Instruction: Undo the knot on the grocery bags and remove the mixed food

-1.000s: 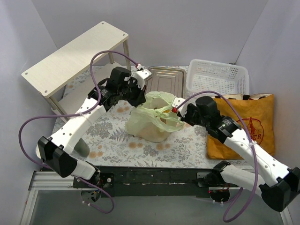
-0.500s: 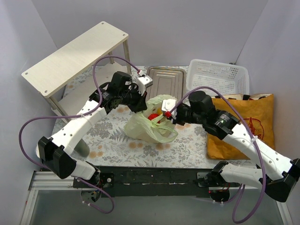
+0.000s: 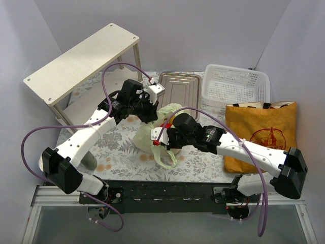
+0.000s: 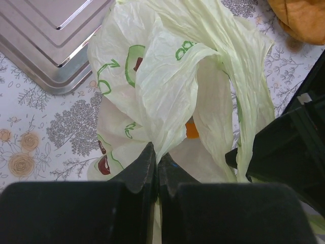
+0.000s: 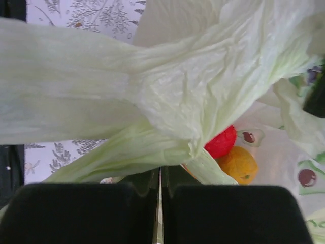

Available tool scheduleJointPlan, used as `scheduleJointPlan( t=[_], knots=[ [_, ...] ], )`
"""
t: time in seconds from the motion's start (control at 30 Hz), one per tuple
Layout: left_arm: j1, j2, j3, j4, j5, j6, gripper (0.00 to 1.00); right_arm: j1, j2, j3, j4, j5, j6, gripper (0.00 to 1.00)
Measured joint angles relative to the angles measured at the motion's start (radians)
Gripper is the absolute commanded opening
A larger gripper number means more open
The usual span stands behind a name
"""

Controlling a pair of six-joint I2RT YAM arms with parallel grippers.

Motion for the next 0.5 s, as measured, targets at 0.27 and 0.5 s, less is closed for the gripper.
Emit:
scheduleJointPlan(
  t=[0.27, 0.5],
  knots=[
    [0.0, -0.008, -0.018, 0.0, -0.047, 0.02, 0.02, -0.116, -0.158, -0.115, 0.0, 0.141, 0.0, 0.01],
    [0.0, -0.031, -0.035, -0.01, -0.055, 0.072, 0.48, -0.23, -0.304, -0.203, -0.153, 0.2, 0.0, 0.01]
  ],
)
